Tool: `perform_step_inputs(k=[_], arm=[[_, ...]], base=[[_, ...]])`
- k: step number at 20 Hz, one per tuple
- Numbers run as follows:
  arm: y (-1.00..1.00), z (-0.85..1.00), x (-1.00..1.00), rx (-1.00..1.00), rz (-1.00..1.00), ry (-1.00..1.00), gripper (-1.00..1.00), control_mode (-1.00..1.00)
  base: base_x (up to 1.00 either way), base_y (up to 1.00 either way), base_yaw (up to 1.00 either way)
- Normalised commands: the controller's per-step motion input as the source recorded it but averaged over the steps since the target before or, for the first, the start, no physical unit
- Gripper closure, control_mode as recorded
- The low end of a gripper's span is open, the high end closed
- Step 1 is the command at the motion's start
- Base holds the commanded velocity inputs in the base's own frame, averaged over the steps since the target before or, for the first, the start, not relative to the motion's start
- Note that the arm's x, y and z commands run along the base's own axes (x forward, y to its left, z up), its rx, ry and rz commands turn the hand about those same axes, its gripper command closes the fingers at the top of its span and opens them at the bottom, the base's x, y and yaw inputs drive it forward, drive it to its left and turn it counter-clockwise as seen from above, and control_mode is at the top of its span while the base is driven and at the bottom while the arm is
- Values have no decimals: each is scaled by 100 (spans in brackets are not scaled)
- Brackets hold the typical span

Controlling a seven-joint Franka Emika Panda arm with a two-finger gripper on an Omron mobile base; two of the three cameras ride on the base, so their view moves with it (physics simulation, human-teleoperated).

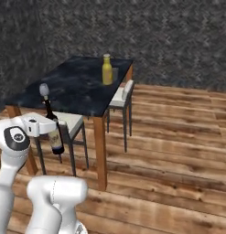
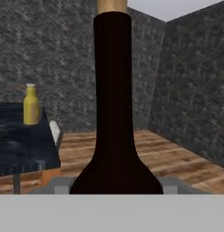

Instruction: There is a wine glass and glass cup on the dining counter. Place the wine bottle next to the wine glass and the juice bottle next to the glass cup.

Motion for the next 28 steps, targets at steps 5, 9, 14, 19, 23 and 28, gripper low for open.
perform_step_inputs(k=[5, 9, 14, 19, 23, 28], arm=[[0, 0, 0, 0, 0, 0, 100, 100], [0, 0, 0, 0, 0, 0, 100, 100], [0, 0, 0, 0, 0, 0, 100, 100], [0, 0, 0, 0, 0, 0, 100, 100], [0, 0, 0, 0, 0, 0, 100, 100], [0, 0, 0, 0, 0, 0, 100, 100]], base=[[60, 4, 38], [72, 0, 34], [80, -7, 27], [66, -3, 28], [40, 2, 27], [50, 0, 23]])
